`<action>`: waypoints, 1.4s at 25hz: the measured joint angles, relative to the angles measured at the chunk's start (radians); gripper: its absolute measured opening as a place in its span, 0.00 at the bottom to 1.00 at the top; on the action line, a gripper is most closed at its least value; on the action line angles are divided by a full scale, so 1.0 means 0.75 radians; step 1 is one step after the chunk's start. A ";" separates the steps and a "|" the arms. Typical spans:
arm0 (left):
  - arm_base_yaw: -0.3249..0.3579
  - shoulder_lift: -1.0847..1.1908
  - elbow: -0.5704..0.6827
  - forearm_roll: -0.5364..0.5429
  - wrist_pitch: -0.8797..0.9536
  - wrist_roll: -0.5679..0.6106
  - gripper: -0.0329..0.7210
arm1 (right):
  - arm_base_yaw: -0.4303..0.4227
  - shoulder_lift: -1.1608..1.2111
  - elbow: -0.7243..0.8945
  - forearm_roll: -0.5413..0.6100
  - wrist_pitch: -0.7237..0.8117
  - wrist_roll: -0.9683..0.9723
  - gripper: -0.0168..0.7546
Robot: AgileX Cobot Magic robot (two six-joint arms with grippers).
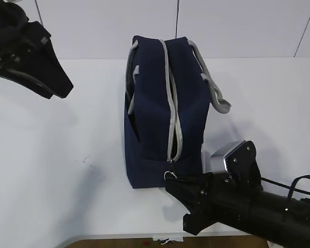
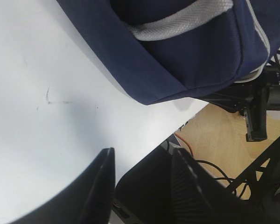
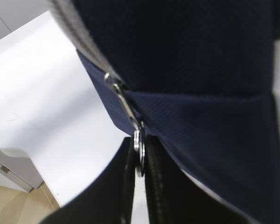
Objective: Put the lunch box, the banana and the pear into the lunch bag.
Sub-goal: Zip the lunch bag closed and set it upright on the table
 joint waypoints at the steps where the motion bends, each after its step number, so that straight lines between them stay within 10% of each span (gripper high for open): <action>1: 0.000 0.000 0.000 0.000 0.000 0.000 0.45 | 0.000 0.000 0.000 0.001 0.000 0.000 0.08; 35: 0.000 0.000 0.000 0.000 0.000 -0.031 0.45 | 0.000 -0.394 0.116 -0.087 0.185 0.342 0.01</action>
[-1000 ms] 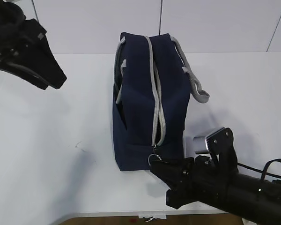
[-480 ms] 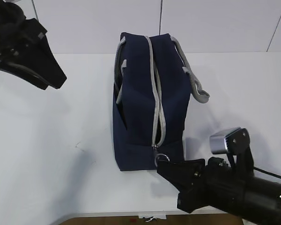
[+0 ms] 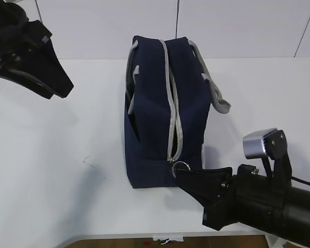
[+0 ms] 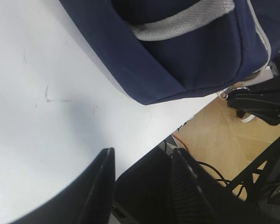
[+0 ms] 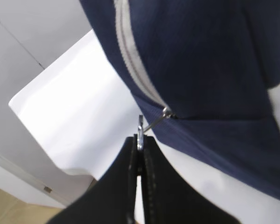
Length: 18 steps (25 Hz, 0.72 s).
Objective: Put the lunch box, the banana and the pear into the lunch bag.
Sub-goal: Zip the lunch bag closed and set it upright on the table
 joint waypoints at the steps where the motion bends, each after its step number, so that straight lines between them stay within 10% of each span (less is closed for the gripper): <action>1: 0.000 0.000 0.000 0.000 0.000 -0.003 0.45 | 0.000 -0.018 0.000 -0.004 0.023 0.009 0.01; 18: 0.000 0.000 0.000 0.000 0.000 -0.006 0.45 | 0.000 -0.376 -0.196 -0.199 0.726 0.152 0.01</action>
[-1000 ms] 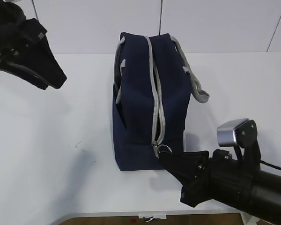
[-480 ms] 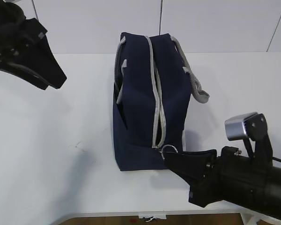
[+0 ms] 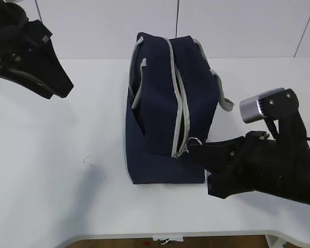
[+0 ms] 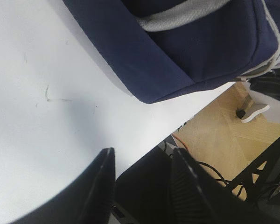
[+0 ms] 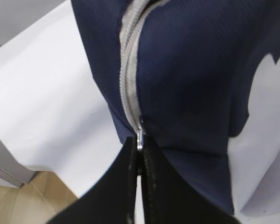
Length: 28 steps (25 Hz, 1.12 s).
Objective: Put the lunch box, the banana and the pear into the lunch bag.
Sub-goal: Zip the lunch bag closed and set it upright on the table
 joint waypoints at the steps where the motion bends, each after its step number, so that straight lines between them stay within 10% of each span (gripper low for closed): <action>1: 0.000 0.000 0.000 0.000 0.000 0.000 0.45 | 0.000 -0.011 -0.020 -0.026 0.037 0.022 0.01; 28: 0.000 0.000 0.000 0.010 0.000 -0.001 0.45 | 0.000 -0.054 -0.367 -1.119 0.254 1.103 0.01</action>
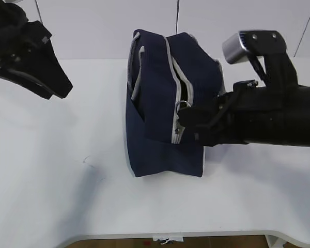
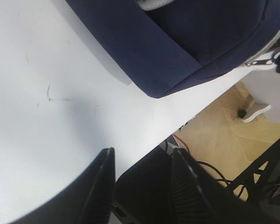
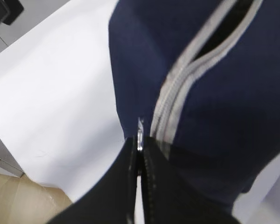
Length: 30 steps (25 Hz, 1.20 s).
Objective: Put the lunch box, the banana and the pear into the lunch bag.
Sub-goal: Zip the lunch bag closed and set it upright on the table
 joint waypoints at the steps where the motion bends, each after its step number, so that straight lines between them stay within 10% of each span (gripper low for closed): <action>1: 0.000 0.000 0.000 0.000 0.000 0.000 0.45 | 0.000 0.000 -0.019 -0.035 -0.003 0.023 0.01; 30: 0.000 0.000 0.000 0.000 0.000 0.000 0.45 | 0.000 0.204 -0.541 -0.218 -0.014 0.288 0.01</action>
